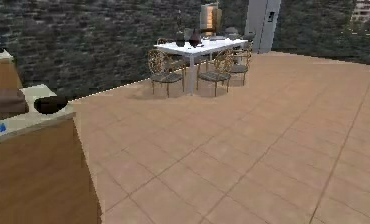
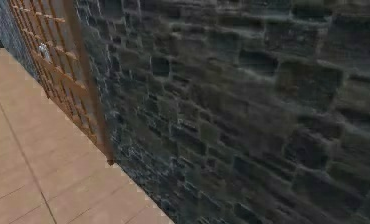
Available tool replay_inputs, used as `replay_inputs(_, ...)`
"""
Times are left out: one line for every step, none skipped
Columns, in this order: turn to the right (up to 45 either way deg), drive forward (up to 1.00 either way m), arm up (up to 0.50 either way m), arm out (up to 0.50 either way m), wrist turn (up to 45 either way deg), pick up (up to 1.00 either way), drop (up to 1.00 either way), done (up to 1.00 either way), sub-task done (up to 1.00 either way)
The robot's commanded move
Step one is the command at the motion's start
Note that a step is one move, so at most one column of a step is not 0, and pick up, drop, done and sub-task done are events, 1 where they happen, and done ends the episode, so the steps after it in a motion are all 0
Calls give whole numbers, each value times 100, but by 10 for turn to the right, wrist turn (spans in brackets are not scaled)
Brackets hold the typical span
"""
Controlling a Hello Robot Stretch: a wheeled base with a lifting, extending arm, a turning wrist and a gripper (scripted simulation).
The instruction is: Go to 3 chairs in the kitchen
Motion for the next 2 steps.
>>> replay_inputs(0, 100, 0, 0, 0, 0, 0, 0, 0)
replay_inputs(-90, 0, 0, 0, 0, 0, 0, 0, 0)
